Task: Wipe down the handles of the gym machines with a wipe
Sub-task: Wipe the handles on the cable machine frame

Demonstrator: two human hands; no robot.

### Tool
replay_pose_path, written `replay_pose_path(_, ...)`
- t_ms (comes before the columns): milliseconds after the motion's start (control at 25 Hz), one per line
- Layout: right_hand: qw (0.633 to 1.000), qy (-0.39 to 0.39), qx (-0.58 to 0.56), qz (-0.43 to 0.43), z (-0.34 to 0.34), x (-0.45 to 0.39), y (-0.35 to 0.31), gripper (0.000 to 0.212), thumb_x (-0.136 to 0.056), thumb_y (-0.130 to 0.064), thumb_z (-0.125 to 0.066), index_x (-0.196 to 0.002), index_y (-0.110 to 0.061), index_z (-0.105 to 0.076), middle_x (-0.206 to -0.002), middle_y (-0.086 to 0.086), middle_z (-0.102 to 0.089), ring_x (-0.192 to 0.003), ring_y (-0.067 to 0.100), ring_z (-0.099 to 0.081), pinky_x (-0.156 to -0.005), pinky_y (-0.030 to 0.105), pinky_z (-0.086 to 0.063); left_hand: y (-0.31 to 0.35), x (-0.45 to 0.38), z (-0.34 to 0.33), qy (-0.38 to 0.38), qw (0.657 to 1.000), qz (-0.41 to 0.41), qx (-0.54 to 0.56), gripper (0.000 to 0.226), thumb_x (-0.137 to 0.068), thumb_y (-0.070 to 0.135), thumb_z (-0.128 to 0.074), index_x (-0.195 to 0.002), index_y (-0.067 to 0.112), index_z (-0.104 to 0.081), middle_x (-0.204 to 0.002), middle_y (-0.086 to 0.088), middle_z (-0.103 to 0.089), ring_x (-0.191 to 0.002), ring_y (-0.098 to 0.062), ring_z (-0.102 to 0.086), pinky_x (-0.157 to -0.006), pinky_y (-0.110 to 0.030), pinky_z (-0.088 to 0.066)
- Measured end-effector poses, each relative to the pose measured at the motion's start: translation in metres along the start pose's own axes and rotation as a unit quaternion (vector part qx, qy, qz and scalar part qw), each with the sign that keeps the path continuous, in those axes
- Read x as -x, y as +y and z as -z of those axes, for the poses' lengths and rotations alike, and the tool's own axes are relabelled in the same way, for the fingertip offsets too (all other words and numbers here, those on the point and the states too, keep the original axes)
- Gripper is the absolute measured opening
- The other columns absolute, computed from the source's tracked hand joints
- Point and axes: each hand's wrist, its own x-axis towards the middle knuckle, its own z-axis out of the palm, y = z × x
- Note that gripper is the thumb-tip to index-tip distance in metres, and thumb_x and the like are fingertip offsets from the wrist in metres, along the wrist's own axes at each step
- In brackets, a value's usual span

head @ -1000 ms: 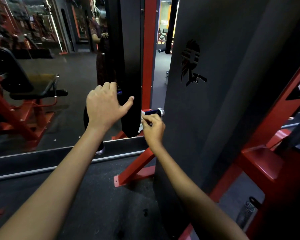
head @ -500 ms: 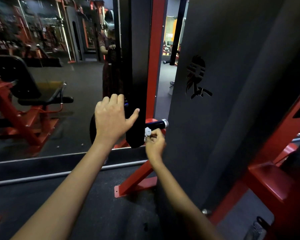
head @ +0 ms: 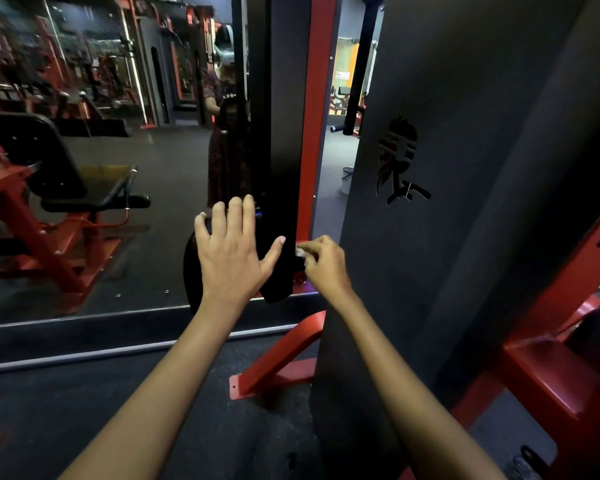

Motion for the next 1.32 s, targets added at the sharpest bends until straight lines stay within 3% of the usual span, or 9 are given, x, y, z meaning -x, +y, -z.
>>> replay_pose_path(160,0.986,0.004,0.145,-0.084,0.026,-0.02,0.014,0.022,-0.087,0.0,-0.052,-0.101,-0.001,-0.069,-0.106,0.017,-0.051,-0.093,0.034,-0.058,-0.076,0.033,-0.046,-0.001,0.003,0.001,-0.002,1.0,-0.002,0.006,0.072,-0.09,0.059,-0.042,-0.136,0.004,-0.042,-0.13,-0.013,-0.049,-0.117,-0.032,-0.044,-0.098,-0.049,-0.032)
replay_pose_path(280,0.976,-0.056,0.202,-0.049,0.022,-0.018,-0.004,0.024,-0.083,0.007,-0.047,-0.1,0.005,-0.065,-0.111,0.019,-0.049,-0.099,0.036,-0.054,-0.079,0.036,-0.045,-0.001,0.004,0.0,0.003,1.0,-0.004,0.001,0.069,-0.091,0.055,-0.041,-0.137,0.004,-0.041,-0.131,-0.013,-0.049,-0.118,-0.031,-0.042,-0.099,-0.049,-0.029)
replay_pose_path(560,0.981,-0.12,0.146,0.047,0.012,-0.01,-0.029,0.019,-0.087,0.004,-0.046,-0.095,0.007,-0.064,-0.095,0.009,-0.044,-0.086,0.025,-0.05,-0.066,0.024,-0.031,0.001,0.003,0.003,0.008,1.0,0.006,0.013,0.054,-0.092,0.034,-0.043,-0.138,0.004,-0.041,-0.133,-0.015,-0.048,-0.119,-0.032,-0.041,-0.101,-0.049,-0.029)
replay_pose_path(760,0.995,-0.081,-0.002,0.057,0.015,0.017,-0.019,0.019,-0.088,0.005,-0.05,-0.095,0.007,-0.068,-0.086,0.004,-0.047,-0.08,0.013,-0.048,-0.061,0.002,-0.032,0.002,0.006,0.004,0.015,1.0,0.002,0.009,0.054,-0.092,0.034,-0.044,-0.137,0.003,-0.042,-0.13,-0.015,-0.05,-0.118,-0.031,-0.04,-0.099,-0.049,-0.029)
replay_pose_path(840,0.992,-0.112,0.009,0.063,0.028,0.012,-0.013,0.023,-0.088,0.002,-0.054,-0.105,0.0,-0.069,-0.087,0.0,-0.051,-0.081,0.011,-0.05,-0.066,0.003,-0.035,0.004,0.007,0.005,0.026,1.0,0.0,0.013,0.054,-0.091,0.034,-0.046,-0.135,0.003,-0.045,-0.128,-0.016,-0.051,-0.117,-0.03,-0.039,-0.098,-0.048,-0.029)
replay_pose_path(1000,0.991,-0.128,0.043,0.024,0.031,-0.012,-0.023,0.021,-0.086,-0.002,-0.054,-0.1,-0.002,-0.07,-0.092,0.005,-0.06,-0.088,0.019,-0.058,-0.075,0.028,-0.047,0.001,0.006,0.006,0.037,0.999,-0.006,0.016,0.054,-0.091,0.034,-0.047,-0.134,0.002,-0.047,-0.127,-0.016,-0.053,-0.116,-0.03,-0.039,-0.097,-0.048,-0.029)
replay_pose_path(1120,0.993,-0.106,0.024,0.04,0.012,0.003,-0.021,0.015,-0.086,0.006,-0.05,-0.088,0.009,-0.064,-0.083,0.004,-0.05,-0.084,0.023,-0.056,-0.063,0.014,-0.036,0.002,0.006,0.006,0.034,0.999,-0.005,0.011,0.054,-0.091,0.035,-0.045,-0.134,0.002,-0.047,-0.126,-0.015,-0.053,-0.115,-0.03,-0.04,-0.097,-0.047,-0.029)
replay_pose_path(1240,0.992,-0.092,0.008,0.088,0.02,0.014,-0.006,0.021,-0.087,0.006,-0.053,-0.102,0.005,-0.068,-0.074,-0.01,-0.041,-0.07,-0.002,-0.044,-0.065,0.0,-0.031,0.002,0.006,0.006,0.029,0.999,-0.003,0.014,0.054,-0.091,0.035,-0.044,-0.134,0.003,-0.046,-0.126,-0.015,-0.052,-0.115,-0.03,-0.04,-0.096,-0.047,-0.03)
replay_pose_path(1320,0.988,-0.097,0.026,0.118,0.024,0.015,-0.002,0.021,-0.088,0.007,-0.051,-0.101,0.005,-0.068,-0.079,-0.005,-0.04,-0.069,-0.004,-0.04,-0.068,0.001,-0.032,0.002,0.005,0.007,0.03,0.999,-0.004,0.019,0.053,-0.091,0.035,-0.045,-0.134,0.003,-0.046,-0.126,-0.015,-0.052,-0.115,-0.03,-0.04,-0.096,-0.047,-0.03)
